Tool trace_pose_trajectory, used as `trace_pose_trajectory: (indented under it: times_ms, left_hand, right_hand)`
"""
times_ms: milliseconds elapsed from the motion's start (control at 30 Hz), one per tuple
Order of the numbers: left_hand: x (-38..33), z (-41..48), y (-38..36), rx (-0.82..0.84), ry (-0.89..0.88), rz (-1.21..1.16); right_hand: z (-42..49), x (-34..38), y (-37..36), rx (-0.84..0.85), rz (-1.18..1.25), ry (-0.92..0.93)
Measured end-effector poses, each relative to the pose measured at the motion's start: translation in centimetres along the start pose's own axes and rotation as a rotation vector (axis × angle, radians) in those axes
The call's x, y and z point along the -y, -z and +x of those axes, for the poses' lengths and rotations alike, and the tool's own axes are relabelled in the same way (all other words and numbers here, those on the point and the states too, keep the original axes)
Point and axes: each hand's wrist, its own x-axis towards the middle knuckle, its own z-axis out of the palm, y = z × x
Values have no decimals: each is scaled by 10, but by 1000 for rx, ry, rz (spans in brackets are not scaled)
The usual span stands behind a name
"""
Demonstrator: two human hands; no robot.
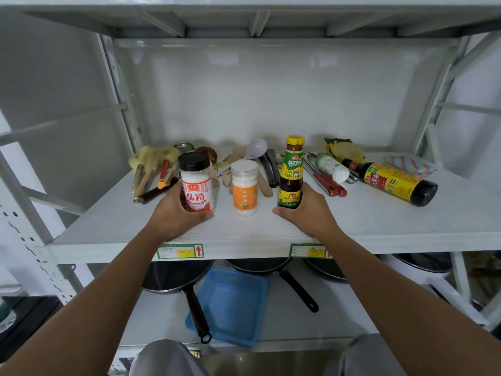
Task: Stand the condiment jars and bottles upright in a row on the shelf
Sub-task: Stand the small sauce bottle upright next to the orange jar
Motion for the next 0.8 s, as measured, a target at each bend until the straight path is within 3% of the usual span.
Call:
trace_pose_trajectory:
  times_ms: [800]
  left_hand:
    - [4, -3, 0, 51, -21, -18]
  right_hand:
    - [-5, 0, 4, 73, -11, -54]
